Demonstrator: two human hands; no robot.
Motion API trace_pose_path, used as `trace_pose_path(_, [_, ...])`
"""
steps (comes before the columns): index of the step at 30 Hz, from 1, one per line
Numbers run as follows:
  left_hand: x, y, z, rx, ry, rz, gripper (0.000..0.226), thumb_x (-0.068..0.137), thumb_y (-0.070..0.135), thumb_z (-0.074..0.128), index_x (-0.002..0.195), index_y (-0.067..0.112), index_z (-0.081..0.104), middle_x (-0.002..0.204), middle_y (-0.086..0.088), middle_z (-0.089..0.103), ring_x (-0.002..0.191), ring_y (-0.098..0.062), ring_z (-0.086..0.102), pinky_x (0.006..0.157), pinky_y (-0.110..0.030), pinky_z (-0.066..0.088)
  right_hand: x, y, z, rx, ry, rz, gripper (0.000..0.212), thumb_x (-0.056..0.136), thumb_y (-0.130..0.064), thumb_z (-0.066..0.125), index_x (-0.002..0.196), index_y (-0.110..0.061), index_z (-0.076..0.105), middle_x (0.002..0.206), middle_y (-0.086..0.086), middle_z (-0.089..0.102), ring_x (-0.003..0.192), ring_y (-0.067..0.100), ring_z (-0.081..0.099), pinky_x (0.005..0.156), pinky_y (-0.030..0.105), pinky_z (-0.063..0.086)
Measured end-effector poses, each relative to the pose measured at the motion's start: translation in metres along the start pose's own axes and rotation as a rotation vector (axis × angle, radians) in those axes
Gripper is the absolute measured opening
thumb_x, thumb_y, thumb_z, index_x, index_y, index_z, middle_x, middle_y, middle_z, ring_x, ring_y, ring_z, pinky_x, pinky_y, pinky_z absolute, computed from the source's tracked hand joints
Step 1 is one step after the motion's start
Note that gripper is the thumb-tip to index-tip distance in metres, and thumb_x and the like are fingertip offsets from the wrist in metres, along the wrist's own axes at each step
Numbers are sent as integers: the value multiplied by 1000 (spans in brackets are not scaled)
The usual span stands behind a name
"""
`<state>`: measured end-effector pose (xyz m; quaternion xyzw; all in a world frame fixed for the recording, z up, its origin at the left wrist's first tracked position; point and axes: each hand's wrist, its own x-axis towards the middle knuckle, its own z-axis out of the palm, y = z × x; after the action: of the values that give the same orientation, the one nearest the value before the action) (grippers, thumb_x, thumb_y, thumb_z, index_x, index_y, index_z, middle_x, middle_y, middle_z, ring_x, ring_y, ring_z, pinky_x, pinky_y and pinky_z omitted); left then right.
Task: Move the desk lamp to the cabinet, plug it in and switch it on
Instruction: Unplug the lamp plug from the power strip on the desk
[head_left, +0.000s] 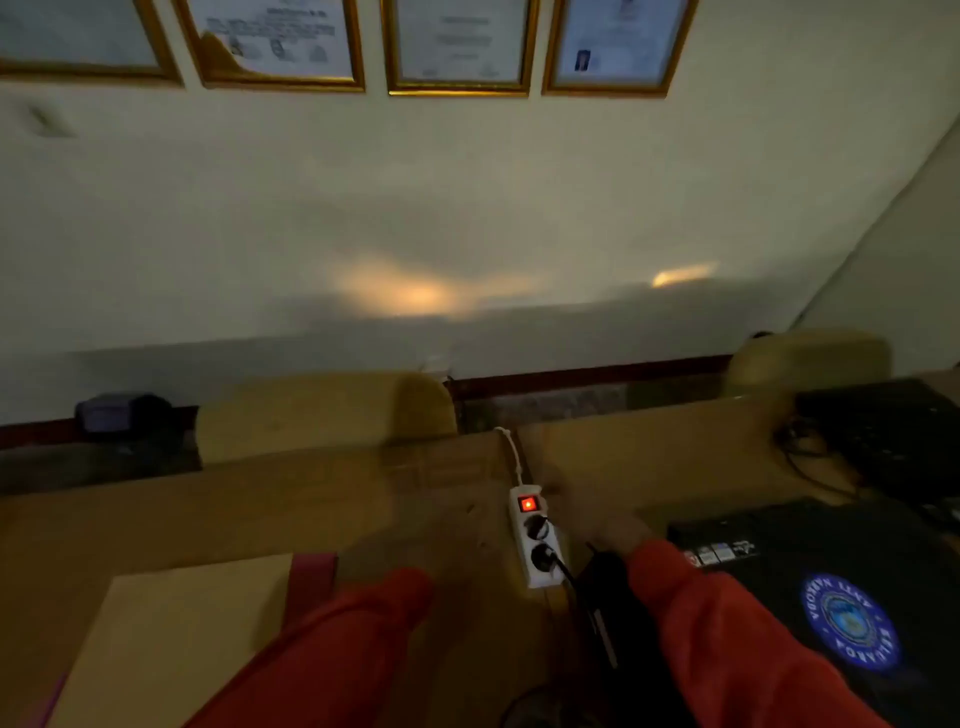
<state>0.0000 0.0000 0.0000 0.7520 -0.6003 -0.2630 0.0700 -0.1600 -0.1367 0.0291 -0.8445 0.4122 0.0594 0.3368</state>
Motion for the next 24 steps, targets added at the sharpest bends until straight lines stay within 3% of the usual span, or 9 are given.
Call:
trace_pose_path(3, [14, -5, 21, 39, -16, 60, 41, 98, 29, 35, 135, 11, 40, 146, -9, 42, 133, -23, 37, 112, -32, 20, 12, 4, 9, -124, -80, 21, 44, 88, -16, 56, 130, -5, 47, 133, 17, 53, 119, 30, 53, 102, 42, 43])
trace_pose_path(9, [30, -2, 56, -263, 128, 64, 49, 92, 28, 48, 138, 15, 36, 147, -8, 40, 132, -22, 37, 104, -17, 20, 25, 5, 32, -310, -141, 47, 36, 88, -1, 52, 124, -6, 54, 129, 17, 56, 114, 29, 57, 96, 39, 50])
trace_pose_path(15, [42, 1, 81, -255, 156, 95, 54, 93, 28, 46, 142, 14, 28, 149, -9, 37, 135, -22, 35, 113, -28, 23, 34, 4, 42, -459, -126, 26, 33, 96, -19, 43, 124, -4, 54, 127, 18, 58, 112, 32, 58, 97, 41, 48])
trace_pose_path(19, [45, 2, 89, -251, 155, 58, 57, 93, 28, 46, 144, 18, 22, 150, -6, 35, 136, -20, 34, 114, -32, 28, 36, 6, 43, -517, -114, 7, 31, 98, -11, 35, 125, -6, 50, 129, 17, 55, 112, 31, 58, 94, 40, 50])
trace_pose_path(24, [45, 4, 91, -210, 163, 0, 62, 92, 31, 44, 146, 24, 14, 151, -4, 33, 136, -22, 33, 111, -37, 33, 37, 3, 39, -591, -134, -41, 29, 97, -14, 39, 121, -4, 52, 125, 17, 59, 110, 31, 60, 92, 41, 51])
